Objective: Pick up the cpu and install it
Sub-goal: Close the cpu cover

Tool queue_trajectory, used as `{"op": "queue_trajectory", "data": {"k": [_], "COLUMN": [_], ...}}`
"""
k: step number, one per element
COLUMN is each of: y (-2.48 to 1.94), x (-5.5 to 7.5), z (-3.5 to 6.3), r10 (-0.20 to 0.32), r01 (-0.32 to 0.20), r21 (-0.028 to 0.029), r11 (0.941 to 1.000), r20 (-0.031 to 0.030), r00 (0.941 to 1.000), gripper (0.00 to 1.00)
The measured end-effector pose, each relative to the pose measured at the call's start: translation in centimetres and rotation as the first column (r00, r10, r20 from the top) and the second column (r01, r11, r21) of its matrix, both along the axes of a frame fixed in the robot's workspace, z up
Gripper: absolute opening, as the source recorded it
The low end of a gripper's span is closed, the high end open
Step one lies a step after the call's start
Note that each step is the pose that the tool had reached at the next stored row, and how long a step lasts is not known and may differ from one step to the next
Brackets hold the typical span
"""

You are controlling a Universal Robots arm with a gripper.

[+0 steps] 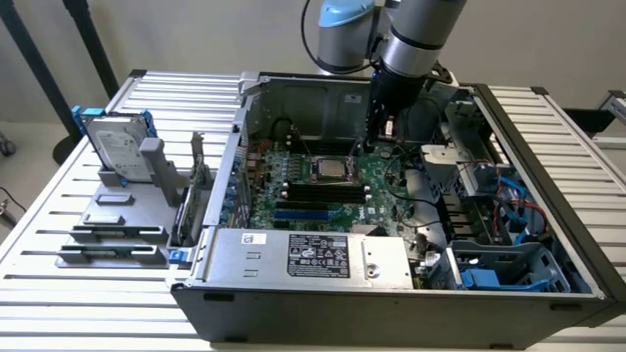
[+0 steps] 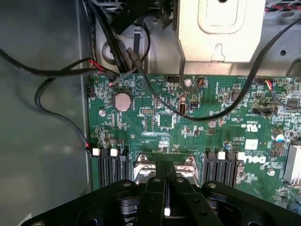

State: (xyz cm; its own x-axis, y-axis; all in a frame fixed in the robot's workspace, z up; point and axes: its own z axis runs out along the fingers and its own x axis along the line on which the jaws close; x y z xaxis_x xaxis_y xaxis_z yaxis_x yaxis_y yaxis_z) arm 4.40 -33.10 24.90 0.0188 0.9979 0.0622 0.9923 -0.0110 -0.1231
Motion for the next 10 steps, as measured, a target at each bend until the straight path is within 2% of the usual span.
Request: {"op": "queue_trajectory", "data": {"k": [10], "y": [0.00], "x": [-2.2], "z": [0.00], "r10": [0.000], "r01": [0.000], "r21": [0.0000], "r11": [1.0000], "r20": [-0.0469], "r00": [0.9989], "gripper": [0.11]}}
